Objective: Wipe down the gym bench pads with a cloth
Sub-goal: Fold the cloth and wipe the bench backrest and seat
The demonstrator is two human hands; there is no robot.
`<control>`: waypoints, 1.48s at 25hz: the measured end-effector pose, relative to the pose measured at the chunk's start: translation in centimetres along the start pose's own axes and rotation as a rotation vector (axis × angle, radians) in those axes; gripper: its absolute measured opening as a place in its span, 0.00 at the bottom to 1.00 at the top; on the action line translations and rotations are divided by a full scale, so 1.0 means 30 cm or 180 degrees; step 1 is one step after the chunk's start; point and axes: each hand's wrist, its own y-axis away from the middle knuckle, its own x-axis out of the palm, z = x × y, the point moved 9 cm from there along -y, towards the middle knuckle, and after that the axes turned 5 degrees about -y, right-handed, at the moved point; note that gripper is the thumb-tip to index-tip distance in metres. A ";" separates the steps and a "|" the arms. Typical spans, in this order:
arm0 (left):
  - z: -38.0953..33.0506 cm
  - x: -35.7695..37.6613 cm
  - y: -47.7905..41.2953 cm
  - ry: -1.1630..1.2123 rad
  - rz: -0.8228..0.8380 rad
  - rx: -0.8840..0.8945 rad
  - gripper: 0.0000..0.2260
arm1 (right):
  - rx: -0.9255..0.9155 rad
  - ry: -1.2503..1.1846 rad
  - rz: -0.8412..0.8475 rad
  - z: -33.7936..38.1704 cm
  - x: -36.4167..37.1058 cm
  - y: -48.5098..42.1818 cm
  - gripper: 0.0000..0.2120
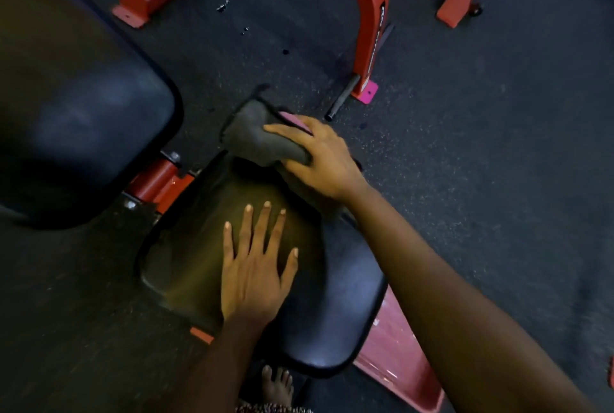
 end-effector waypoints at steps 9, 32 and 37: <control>0.005 -0.005 -0.005 -0.0046 0.0015 -0.0062 0.28 | 0.0785 -0.1199 0.1275 -0.122 0.160 -0.043 0.32; 0.000 -0.002 0.009 -0.0010 -0.0057 -0.0037 0.27 | 0.3397 -0.3292 -0.2731 -0.182 0.360 1.016 0.30; 0.005 -0.005 0.010 0.0022 -0.0003 0.0031 0.29 | 0.3744 -0.3371 -0.3271 -0.039 0.464 1.096 0.35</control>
